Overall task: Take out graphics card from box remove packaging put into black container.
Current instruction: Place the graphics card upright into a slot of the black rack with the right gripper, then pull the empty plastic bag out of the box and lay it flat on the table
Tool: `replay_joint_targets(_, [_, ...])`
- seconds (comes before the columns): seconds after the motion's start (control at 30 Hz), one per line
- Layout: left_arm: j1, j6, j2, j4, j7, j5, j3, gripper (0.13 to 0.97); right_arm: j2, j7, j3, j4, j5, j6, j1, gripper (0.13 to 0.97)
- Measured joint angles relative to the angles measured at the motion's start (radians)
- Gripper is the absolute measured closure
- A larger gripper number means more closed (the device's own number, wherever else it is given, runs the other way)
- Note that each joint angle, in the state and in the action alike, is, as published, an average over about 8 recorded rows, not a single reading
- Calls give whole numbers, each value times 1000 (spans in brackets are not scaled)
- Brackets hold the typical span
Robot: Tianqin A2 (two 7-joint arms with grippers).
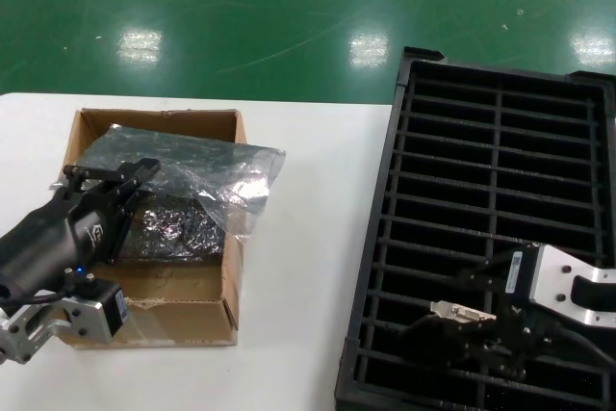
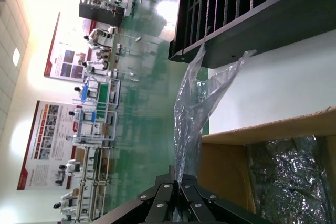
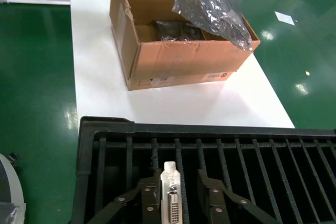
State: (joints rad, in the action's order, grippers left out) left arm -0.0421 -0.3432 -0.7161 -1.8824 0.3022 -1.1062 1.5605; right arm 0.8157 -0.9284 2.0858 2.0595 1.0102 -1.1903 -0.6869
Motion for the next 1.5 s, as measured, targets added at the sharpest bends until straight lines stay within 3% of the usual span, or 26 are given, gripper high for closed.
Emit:
replay_joint_targets(0.33, [0, 0, 0, 0, 0, 0, 0, 958, 5, 29, -7, 0, 44, 4, 2, 713])
replay_joint_targets(0.6, [0, 0, 0, 0, 0, 0, 0, 958, 11, 44, -9, 0, 76, 6, 7, 521])
replay_joint_targets(0.73, [0, 0, 0, 0, 0, 0, 0, 958, 29, 45, -33, 0, 100, 25, 20, 521])
replay_joint_targets(0.97, [0, 0, 0, 0, 0, 0, 0, 958, 75, 47, -155, 0, 142, 175, 133, 350])
replay_joint_targets(1.2, [-1, -5, 2, -2, -6, 1, -1, 958, 82, 67, -265, 0, 86, 340, 275, 246])
replay_joint_targets(1.33, [-19, -57, 23, -23, -81, -2, -13, 958, 82, 69, -272, -1, 80, 350, 284, 197])
replay_joint_targets(1.5, [-74, -203, 86, -58, -277, -25, -47, 958, 81, 70, -271, -1, 81, 350, 284, 159])
